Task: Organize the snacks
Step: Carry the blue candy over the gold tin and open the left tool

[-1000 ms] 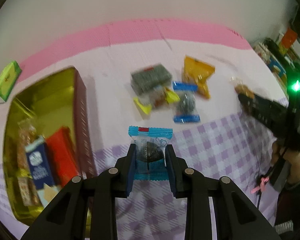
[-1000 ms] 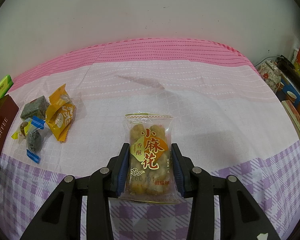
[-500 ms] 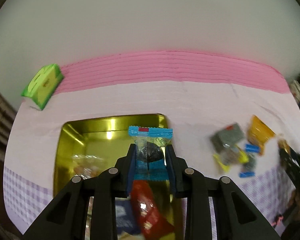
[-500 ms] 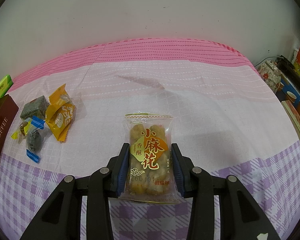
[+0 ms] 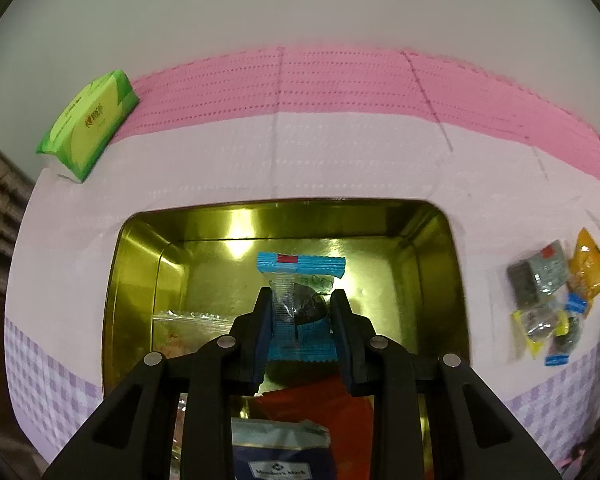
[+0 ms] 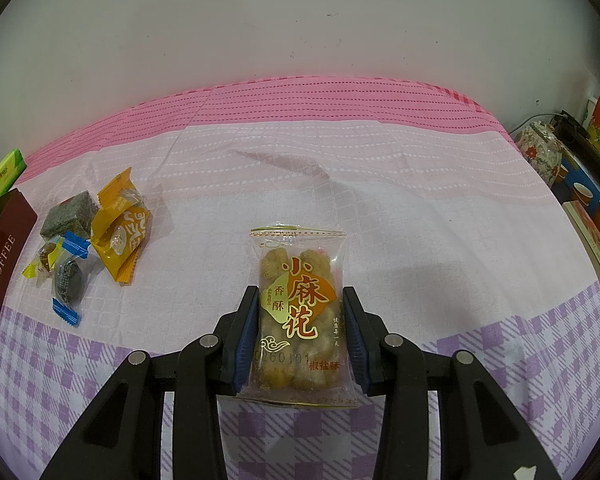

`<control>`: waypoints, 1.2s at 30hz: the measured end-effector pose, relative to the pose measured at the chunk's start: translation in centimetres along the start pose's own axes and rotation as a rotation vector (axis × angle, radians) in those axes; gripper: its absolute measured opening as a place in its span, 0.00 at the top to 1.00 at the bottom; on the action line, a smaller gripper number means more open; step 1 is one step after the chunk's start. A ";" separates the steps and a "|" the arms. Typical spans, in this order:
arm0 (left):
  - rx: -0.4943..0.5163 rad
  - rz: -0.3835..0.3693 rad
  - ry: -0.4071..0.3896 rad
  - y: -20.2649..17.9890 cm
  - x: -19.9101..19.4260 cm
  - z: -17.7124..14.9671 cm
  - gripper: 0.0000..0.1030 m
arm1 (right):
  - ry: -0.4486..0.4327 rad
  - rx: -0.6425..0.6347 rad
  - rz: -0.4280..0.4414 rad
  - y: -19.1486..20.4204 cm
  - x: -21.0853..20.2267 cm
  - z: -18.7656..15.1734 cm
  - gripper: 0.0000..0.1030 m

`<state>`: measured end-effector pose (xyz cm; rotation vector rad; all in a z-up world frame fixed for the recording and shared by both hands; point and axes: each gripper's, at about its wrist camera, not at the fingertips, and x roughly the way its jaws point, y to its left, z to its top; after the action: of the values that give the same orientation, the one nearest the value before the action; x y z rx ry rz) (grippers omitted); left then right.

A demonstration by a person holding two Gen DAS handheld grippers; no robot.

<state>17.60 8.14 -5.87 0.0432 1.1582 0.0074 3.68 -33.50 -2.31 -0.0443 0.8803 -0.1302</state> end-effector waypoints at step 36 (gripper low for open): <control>-0.007 0.015 -0.051 0.6 -4.7 -2.0 0.70 | 0.007 -0.011 -0.001 0.0 -0.1 0.1 0.63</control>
<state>13.89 8.70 -2.36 0.0458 1.1069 0.0235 3.71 -33.45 -2.22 -0.0543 0.8883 -0.1262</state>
